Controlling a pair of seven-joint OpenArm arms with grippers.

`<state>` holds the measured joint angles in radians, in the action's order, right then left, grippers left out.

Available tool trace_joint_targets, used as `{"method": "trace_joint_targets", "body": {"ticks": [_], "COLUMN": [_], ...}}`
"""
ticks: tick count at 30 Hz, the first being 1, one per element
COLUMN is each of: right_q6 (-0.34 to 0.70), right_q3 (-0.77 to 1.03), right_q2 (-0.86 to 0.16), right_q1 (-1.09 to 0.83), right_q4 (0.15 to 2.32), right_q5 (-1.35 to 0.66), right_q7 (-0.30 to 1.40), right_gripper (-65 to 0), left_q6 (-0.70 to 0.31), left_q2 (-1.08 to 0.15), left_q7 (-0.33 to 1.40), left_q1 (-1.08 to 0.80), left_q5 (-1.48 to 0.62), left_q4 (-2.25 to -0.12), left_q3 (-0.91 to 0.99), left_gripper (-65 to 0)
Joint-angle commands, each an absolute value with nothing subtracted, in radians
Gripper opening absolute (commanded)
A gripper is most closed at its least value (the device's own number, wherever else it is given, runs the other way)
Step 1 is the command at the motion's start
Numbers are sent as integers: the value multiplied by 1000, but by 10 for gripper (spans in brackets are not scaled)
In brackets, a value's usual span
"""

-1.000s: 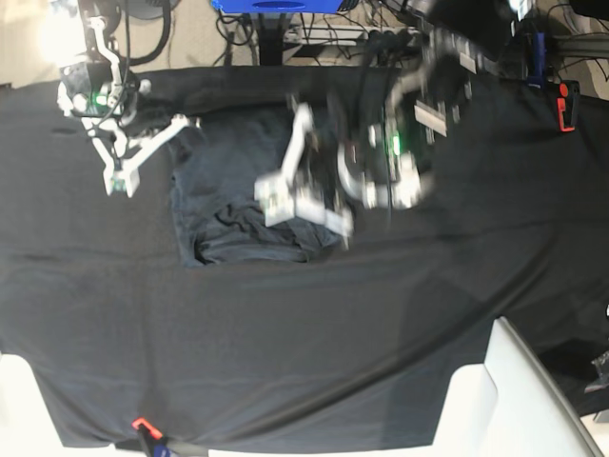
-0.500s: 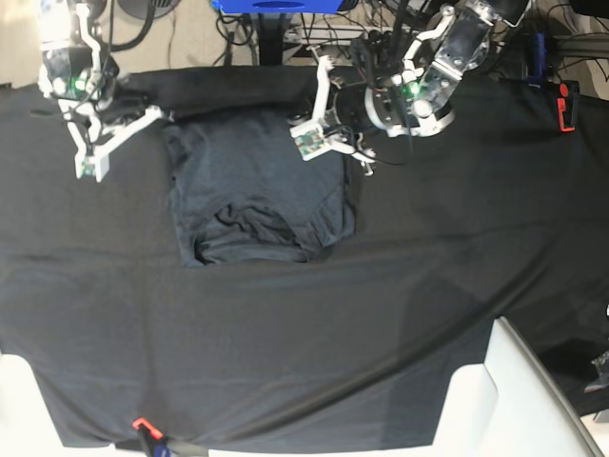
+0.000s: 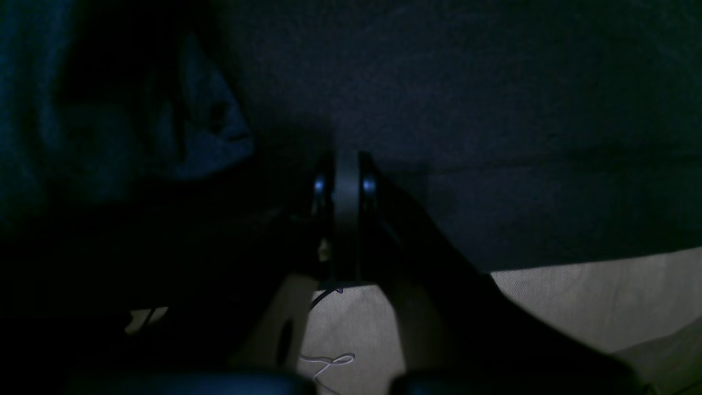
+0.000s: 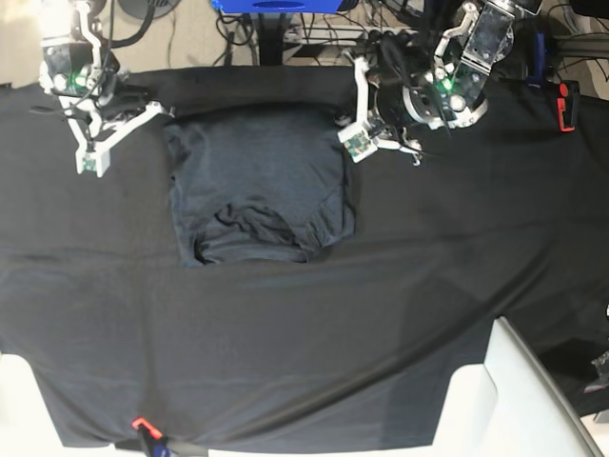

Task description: Fold the T-shirt properly

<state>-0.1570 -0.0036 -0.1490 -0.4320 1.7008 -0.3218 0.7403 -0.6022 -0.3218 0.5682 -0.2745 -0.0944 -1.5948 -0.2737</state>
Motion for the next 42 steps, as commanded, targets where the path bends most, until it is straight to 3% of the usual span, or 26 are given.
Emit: {"method": "trace_joint_targets", "body": {"ticks": [1,6,9,15,24,42], "right_q6": [-154,-153,-153,-153,-153,-153], "right_q3": [-1,-4,-8,-154,-177,-183], "right_q2": [-157,-159,-176,-196,-197,-194], "right_q1": [-429,-430,-435,-395,-377,-375], "right_q4": [1719,1747,1804,1816,1814,1776], "right_q5": [-323,-323,-323,-323,-323,-323], "right_q7": [727,714,685,679,677,677], "right_gripper": [-650,-650,-650,-650,-650,-650], "left_q6": [-607,-607,-608,-604,-602,-602], "left_q2": [-328,-343,-331,-265,-116,-193], "left_q7": [550,550,549,552,550,458], "left_q1": [-275,-295,-361,-348,-229,-255], "left_q5": [-107,-108,-111,-271,-116,-99], "left_q4": [-1612,-1650,-1733,-1805,-1587,-1527], "left_q3": [-271,-255,-142,-88,-136,-42], "left_gripper": [-650,-650,-650,-650,-650,-650]}}
